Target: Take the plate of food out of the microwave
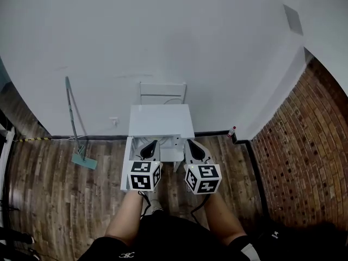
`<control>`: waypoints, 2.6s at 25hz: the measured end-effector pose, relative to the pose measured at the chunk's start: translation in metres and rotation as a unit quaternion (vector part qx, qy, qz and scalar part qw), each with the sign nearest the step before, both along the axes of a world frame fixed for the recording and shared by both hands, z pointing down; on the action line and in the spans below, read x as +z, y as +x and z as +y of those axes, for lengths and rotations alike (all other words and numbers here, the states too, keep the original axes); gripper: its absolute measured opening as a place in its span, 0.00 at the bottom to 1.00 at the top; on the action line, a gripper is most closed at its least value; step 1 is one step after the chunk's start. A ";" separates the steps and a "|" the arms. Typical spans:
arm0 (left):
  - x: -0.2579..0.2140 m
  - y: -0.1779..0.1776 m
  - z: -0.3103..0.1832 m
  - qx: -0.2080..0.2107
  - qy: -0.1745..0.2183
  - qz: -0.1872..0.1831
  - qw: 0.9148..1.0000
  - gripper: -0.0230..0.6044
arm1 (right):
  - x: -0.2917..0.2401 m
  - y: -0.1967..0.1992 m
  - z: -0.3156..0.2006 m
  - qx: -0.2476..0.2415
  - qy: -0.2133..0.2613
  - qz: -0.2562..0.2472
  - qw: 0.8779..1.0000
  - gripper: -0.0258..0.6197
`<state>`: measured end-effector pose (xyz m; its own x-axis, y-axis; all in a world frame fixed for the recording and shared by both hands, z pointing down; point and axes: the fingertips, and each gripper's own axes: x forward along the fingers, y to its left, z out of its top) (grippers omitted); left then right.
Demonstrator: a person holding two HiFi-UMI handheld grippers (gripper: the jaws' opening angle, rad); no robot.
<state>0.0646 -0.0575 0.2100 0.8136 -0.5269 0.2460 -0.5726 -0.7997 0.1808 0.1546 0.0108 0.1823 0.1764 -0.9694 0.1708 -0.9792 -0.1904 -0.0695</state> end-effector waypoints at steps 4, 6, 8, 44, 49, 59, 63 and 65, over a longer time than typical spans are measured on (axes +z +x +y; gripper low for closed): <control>0.003 0.018 -0.043 -0.003 -0.003 -0.005 1.000 0.03 | 0.000 0.017 -0.049 -0.010 -0.002 0.000 1.000 0.05; 0.008 0.023 -0.061 -0.008 -0.008 -0.008 1.000 0.03 | 0.006 0.022 -0.071 -0.019 -0.008 -0.002 1.000 0.05; 0.014 0.025 -0.077 -0.016 -0.017 -0.009 1.000 0.03 | 0.014 0.023 -0.089 -0.029 -0.015 -0.004 0.999 0.05; 0.346 -0.001 -0.028 -0.359 -0.273 0.061 0.890 0.03 | 0.393 0.002 -0.168 -0.404 -0.238 0.178 0.865 0.05; 0.414 0.002 -0.014 -0.359 -0.305 0.058 0.880 0.03 | 0.463 0.006 -0.207 -0.395 -0.244 0.259 0.847 0.05; 0.459 0.012 -0.008 -0.338 -0.321 0.045 0.884 0.03 | 0.522 0.024 -0.286 -0.349 -0.252 0.351 0.831 0.05; 0.469 0.009 -0.004 -0.331 -0.328 0.039 0.884 0.03 | 0.540 0.020 -0.299 -0.362 -0.281 0.372 0.807 0.25; 0.472 0.007 -0.001 -0.327 -0.332 0.038 0.884 0.03 | 0.546 0.023 -0.305 -0.356 -0.287 0.393 0.798 0.25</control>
<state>0.0719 -0.0582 0.6821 0.4158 -0.6504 0.6356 -0.8396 -0.0060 0.5432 0.1772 -0.2940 0.7282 -0.1118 -0.6736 0.7306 -0.5511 0.6538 0.5185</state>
